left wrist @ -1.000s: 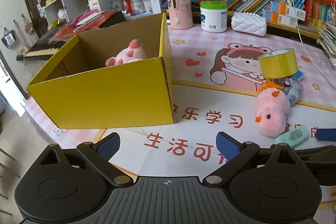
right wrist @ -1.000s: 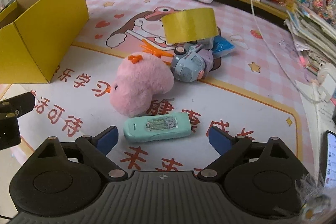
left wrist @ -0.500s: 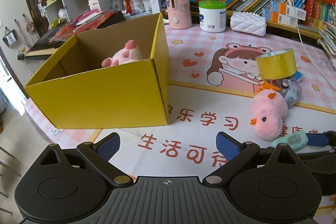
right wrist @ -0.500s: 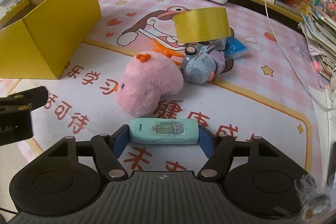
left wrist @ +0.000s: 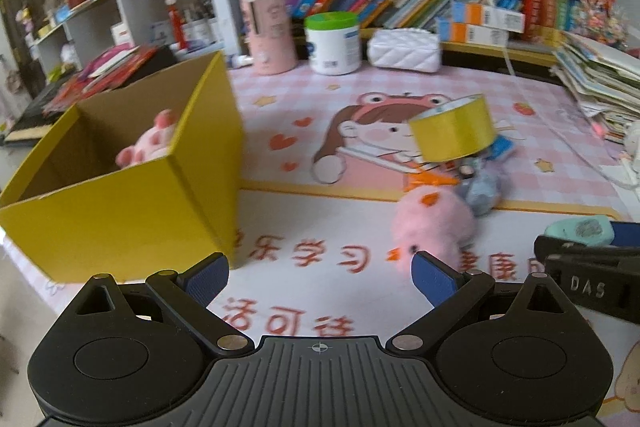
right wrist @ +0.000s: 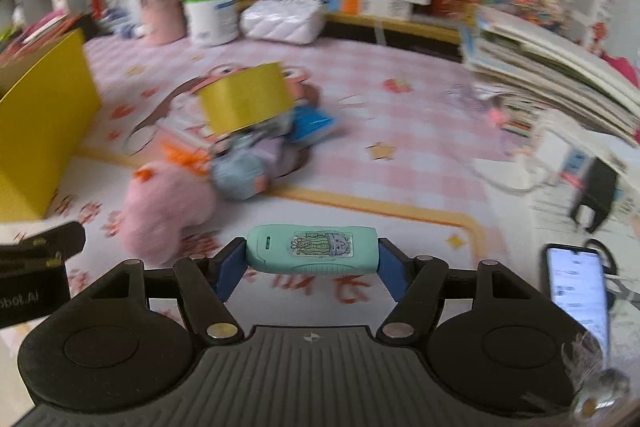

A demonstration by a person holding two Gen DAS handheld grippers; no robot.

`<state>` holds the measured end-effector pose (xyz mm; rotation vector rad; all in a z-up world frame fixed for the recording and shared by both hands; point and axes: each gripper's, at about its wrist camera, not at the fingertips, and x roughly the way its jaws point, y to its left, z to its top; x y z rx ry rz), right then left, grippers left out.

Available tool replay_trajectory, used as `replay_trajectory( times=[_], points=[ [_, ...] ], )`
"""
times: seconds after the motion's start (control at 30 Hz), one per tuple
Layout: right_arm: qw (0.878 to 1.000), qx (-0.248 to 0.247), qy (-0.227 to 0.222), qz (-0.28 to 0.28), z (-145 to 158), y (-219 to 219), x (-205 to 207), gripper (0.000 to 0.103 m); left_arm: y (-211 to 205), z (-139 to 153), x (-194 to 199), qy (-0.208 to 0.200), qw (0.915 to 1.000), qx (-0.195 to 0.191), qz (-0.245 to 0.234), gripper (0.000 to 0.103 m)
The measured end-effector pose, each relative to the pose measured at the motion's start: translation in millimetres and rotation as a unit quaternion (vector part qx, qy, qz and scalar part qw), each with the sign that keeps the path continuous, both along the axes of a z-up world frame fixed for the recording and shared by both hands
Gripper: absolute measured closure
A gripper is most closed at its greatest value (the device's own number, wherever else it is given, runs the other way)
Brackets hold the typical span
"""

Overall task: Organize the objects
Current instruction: 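Grasp the mint-green eraser with the right tool and lift it, then grasp the pink plush chick with the left tool while the right tool holds the eraser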

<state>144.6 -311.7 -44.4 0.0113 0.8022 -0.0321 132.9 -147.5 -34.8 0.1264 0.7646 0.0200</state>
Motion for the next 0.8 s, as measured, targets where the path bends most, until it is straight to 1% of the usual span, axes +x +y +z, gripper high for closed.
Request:
replay_trajectory(
  times=[0.27, 0.5, 0.57, 0.7, 0.8],
  points=[
    [0.999, -0.003, -0.019, -0.029, 6, -20, -1, 0.036, -22, -4, 13, 0.001, 0.9995, -0.006, -0.031, 0.004],
    [0.999, -0.008, -0.017, -0.039, 5, -31, 6, 0.036, -37, -10, 29, 0.008, 0.9987, -0.01, -0.049, 0.004],
    [0.999, -0.009, -0.018, -0.041, 5, -34, 7, 0.036, -42, -14, 36, 0.013, 0.998, -0.013, -0.06, 0.004],
    [0.999, -0.011, -0.016, -0.045, 5, -38, 9, 0.036, -52, -23, 49, 0.027, 0.9968, -0.005, -0.075, 0.006],
    [0.999, -0.002, -0.007, -0.047, 3, -41, 11, 0.036, -59, -31, 57, 0.042, 0.9958, -0.005, -0.081, 0.006]
  ],
)
